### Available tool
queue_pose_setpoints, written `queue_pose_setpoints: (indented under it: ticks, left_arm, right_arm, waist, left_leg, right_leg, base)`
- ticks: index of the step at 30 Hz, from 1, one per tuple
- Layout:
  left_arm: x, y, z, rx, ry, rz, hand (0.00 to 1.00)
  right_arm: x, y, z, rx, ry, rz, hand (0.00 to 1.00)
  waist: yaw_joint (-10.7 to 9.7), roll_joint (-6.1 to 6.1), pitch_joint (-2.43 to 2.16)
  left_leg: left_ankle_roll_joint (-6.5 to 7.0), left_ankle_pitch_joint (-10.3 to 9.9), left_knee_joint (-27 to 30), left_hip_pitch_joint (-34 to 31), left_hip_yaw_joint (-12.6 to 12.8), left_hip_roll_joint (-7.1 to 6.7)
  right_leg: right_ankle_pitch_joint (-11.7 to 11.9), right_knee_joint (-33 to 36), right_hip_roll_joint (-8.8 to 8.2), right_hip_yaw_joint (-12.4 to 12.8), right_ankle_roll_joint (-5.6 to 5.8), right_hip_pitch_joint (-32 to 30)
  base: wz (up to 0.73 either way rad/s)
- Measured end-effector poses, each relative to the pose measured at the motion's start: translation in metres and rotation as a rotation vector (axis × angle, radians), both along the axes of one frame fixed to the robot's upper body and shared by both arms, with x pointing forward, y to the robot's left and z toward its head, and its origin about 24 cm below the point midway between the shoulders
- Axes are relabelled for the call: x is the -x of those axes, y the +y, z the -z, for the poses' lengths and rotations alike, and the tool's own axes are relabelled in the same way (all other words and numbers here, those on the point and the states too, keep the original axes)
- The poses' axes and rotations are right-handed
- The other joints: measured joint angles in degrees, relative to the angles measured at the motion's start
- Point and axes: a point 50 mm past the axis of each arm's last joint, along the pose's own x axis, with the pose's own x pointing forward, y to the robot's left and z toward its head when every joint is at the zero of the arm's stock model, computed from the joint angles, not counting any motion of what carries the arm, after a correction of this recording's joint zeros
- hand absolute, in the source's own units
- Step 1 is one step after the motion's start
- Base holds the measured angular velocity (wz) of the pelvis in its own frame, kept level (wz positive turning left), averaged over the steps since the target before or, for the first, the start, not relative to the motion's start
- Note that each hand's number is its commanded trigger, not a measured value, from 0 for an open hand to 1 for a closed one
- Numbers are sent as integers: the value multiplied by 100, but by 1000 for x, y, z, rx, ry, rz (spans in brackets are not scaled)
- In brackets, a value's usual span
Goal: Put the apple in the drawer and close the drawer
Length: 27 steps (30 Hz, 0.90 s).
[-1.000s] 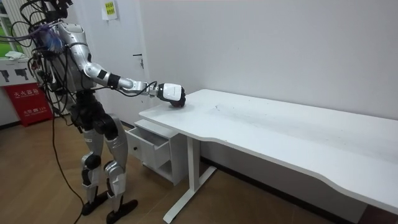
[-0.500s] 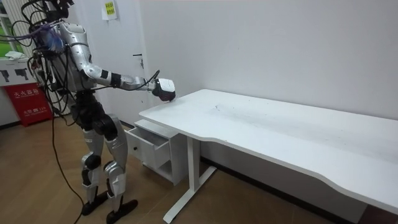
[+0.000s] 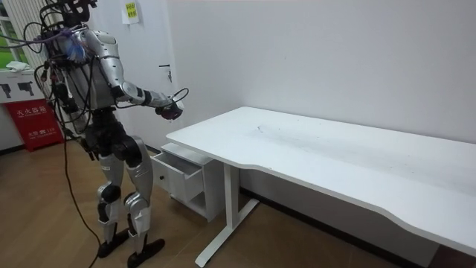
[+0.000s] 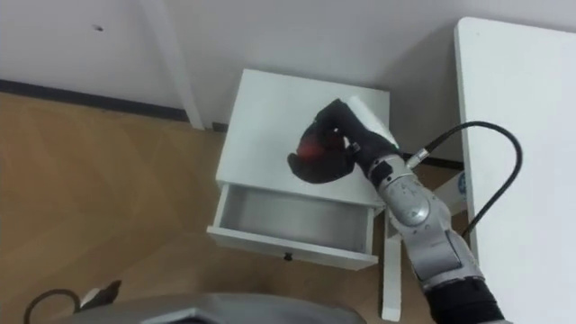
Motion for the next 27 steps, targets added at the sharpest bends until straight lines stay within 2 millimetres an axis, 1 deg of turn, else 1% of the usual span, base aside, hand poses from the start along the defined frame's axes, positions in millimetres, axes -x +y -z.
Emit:
queue_pose_setpoints:
  ticks: [2, 7, 8, 9, 10, 15, 18, 22, 27]
  left_arm:
    - [-2, -2, 0, 3, -3, 2, 0]
    - [-6, -5, 2, 10, -5, 11, 0]
    - [-7, -6, 2, 12, -7, 11, 0]
    - [-7, -6, 2, 12, -8, 11, 0]
    - [-8, -7, 2, 13, -11, 12, 0]
    - [-18, -12, 1, 26, -48, 17, 0]
    - [-26, -14, 0, 24, -80, 18, 0]
    - [-31, -15, -2, 26, -100, 17, 0]
    - [-34, -16, -2, 28, -109, 18, 0]
  right_arm:
    - [2, 7, 2, -20, 20, -31, 100]
    - [4, 19, 4, -55, 39, -62, 100]
    - [4, 21, 4, -65, 41, -64, 60]
    - [4, 22, 4, -67, 42, -66, 60]
    - [4, 23, 4, -70, 43, -66, 0]
    - [6, 23, 11, -71, 73, -55, 0]
    - [7, 24, 14, -64, 86, -51, 0]
    - [8, 26, 15, -58, 101, -48, 0]
    - [10, 24, 20, -53, 126, -45, 0]
  waist:
    - [2, -1, -1]
    - [15, -25, -17]
    - [15, -28, -19]
    - [19, -27, -19]
    - [21, -30, -21]
    - [22, -18, -24]
    - [-17, 17, -12]
    - [-31, 53, -43]
    - [-35, 49, -47]
  left_leg:
    - [0, 0, 1, -6, -3, 0]
    - [1, 1, 2, -14, -40, 3]
    - [1, 1, 4, -14, -53, 3]
    - [1, 1, 4, -15, -66, 2]
    - [1, 1, 7, -21, -88, 1]
    - [1, 1, 27, -57, -107, -4]
    - [1, 1, 41, -94, -114, -6]
    - [0, 1, 41, -94, -122, -8]
    - [0, 1, 37, -90, -124, -7]
  right_leg:
    - [0, 10, -1, -18, 0, -2]
    - [0, 11, -19, -71, 0, -1]
    - [0, 11, -20, -74, 0, -1]
    - [0, 10, -20, -75, 0, 0]
    - [0, 10, -21, -77, 0, 3]
    - [0, 11, -23, -87, 0, -15]
    - [1, 11, -24, -127, -1, -29]
    - [1, 10, -21, -130, -1, -30]
    - [1, 6, -19, -129, -1, -29]
  base:
    - [2]
    - [2]
    - [0]
    - [3]
    - [5]
    - [2]
    - [6]
    - [0]
    - [0]
